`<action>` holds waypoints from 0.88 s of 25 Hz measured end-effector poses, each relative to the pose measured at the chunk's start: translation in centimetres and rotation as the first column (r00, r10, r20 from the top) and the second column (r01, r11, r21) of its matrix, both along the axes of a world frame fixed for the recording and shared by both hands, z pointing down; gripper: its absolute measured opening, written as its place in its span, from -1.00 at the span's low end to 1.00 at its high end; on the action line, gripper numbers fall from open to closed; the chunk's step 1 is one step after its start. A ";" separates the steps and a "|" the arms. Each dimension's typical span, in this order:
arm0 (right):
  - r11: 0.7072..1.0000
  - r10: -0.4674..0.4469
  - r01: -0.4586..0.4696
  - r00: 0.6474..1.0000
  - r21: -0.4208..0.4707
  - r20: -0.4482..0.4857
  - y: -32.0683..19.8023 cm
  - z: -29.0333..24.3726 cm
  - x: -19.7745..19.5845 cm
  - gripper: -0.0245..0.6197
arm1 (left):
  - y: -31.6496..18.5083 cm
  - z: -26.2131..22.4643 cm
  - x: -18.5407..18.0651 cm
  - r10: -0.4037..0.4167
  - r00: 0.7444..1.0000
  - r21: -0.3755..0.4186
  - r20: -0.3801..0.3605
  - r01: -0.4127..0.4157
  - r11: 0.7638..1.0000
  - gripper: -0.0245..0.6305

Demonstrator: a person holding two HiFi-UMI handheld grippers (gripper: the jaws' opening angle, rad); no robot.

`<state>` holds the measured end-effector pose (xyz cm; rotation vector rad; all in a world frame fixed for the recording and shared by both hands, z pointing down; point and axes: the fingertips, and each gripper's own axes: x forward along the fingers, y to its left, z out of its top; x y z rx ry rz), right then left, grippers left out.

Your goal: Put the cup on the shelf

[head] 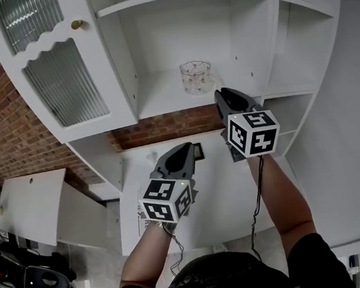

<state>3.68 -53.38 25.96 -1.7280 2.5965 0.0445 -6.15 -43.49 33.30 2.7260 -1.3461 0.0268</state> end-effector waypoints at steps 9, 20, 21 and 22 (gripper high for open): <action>1.000 -0.018 0.017 0.999 -0.024 -0.032 9.8 2.8 -1.8 -0.92 | 7.5 0.4 -1.6 0.016 1.000 -0.010 -0.025 -0.016 1.000 -0.91; 0.998 -0.015 0.011 0.999 -0.068 -0.051 23.3 7.9 -5.3 -0.92 | 17.6 3.6 -6.2 -0.006 1.000 -0.024 0.008 0.006 1.000 -0.91; 0.997 -0.014 0.011 0.999 -0.071 -0.046 24.3 8.3 -5.5 -0.92 | 18.3 3.9 -6.4 -0.006 1.000 -0.029 0.009 0.006 1.000 -0.91; 0.997 -0.014 0.011 0.999 -0.074 -0.040 25.2 8.6 -5.7 -0.92 | 19.0 4.2 -6.6 -0.006 1.000 -0.032 0.012 0.007 0.999 -0.91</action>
